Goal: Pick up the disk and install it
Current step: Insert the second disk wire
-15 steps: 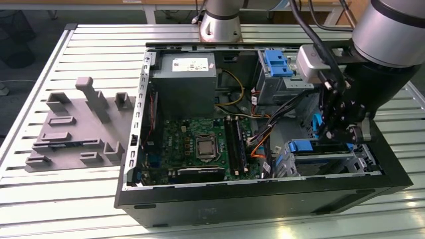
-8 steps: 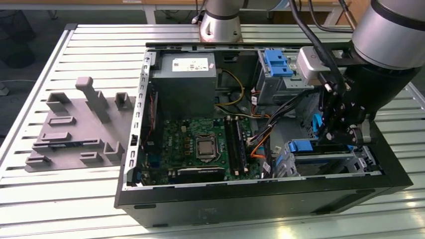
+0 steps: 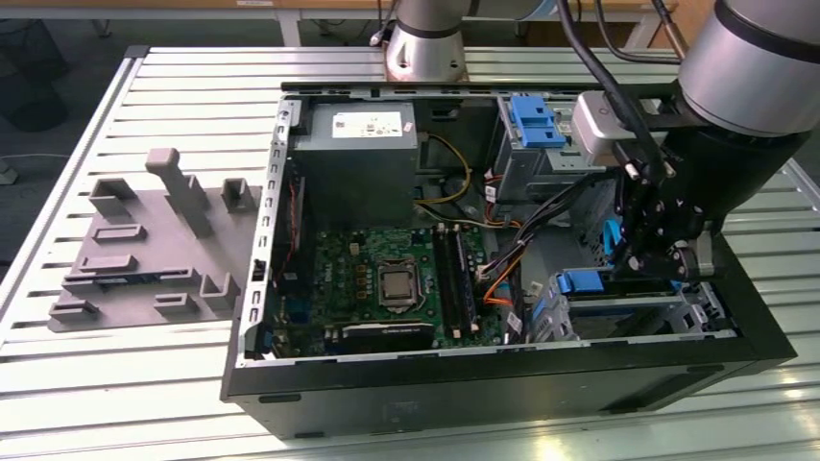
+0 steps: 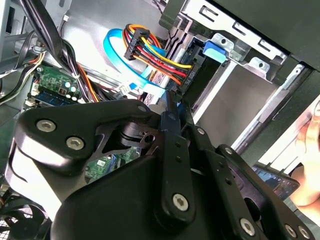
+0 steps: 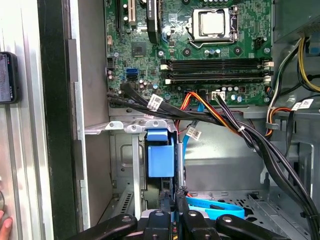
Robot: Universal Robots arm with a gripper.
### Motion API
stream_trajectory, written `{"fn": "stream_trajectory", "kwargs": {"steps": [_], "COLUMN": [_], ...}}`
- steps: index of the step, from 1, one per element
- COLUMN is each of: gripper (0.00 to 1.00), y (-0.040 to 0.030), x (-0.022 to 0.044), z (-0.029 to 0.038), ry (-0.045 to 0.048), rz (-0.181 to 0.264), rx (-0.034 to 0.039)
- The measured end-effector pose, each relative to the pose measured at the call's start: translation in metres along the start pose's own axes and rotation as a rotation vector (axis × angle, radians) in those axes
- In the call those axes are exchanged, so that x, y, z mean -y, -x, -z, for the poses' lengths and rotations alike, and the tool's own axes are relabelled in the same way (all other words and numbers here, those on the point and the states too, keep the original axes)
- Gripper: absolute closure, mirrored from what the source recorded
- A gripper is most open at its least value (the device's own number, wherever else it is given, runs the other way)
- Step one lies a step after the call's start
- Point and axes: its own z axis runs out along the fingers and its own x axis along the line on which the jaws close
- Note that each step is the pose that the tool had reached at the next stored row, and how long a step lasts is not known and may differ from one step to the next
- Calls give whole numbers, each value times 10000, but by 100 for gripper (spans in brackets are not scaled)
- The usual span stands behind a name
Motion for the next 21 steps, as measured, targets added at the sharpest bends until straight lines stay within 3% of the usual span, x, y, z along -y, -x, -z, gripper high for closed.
{"fn": "stream_trajectory", "kwargs": {"steps": [21], "gripper": [84], "y": [-11], "x": [4], "z": [-47], "ry": [5], "rz": [-5], "rx": [88]}}
